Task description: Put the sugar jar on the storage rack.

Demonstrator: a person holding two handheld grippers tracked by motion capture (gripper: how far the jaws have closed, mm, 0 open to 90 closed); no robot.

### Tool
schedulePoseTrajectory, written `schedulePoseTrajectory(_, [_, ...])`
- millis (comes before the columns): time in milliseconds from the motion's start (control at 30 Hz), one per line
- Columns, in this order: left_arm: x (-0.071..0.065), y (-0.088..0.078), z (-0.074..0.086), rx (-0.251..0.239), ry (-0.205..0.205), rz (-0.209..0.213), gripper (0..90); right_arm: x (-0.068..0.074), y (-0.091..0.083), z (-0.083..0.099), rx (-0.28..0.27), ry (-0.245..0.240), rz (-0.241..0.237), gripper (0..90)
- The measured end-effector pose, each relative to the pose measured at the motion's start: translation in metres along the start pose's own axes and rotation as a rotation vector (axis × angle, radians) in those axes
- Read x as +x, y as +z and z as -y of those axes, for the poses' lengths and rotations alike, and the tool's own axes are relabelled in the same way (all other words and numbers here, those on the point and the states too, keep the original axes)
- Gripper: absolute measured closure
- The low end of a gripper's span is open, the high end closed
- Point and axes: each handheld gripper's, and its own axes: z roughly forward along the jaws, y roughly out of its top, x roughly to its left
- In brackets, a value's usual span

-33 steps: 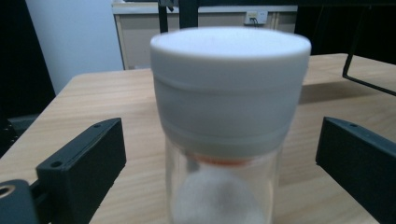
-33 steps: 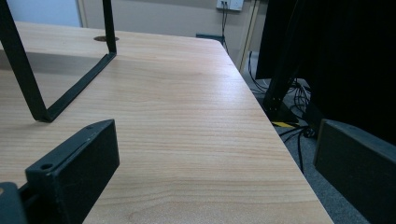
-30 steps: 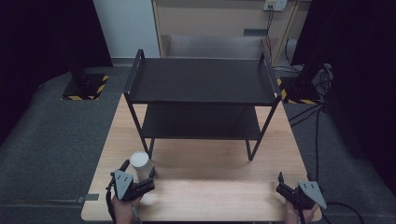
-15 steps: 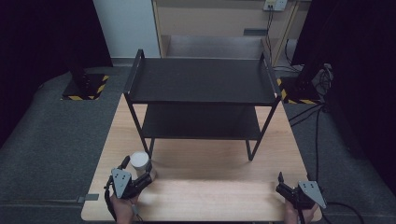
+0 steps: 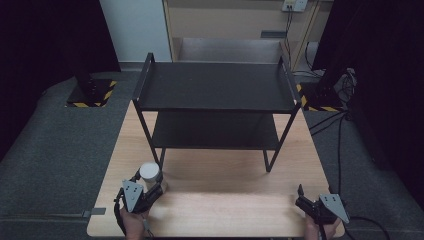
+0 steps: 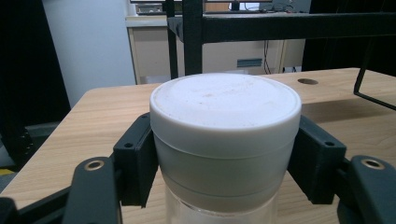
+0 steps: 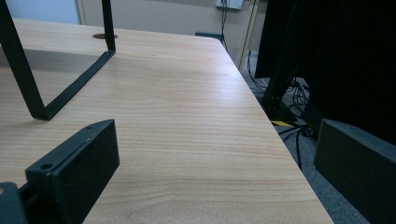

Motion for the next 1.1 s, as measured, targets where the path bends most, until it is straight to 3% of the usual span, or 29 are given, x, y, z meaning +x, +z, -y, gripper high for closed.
schedulePoseTrajectory(433, [-0.002, -0.002, -0.010, 0.033, -0.008, 0.013, 33.4, 0.000, 0.000, 0.000, 0.003, -0.001, -0.001, 0.7])
schedulePoseTrajectory(667, [-0.005, -0.004, -0.018, 0.026, 0.000, 0.034, 33.4, 0.000, 0.000, 0.000, 0.003, 0.001, -0.002, 0.7])
schedulePoseTrajectory(1100, [-0.019, -0.009, -0.053, 0.002, 0.013, 0.007, 33.4, -0.001, 0.000, 0.000, -0.002, 0.004, -0.004, 0.7])
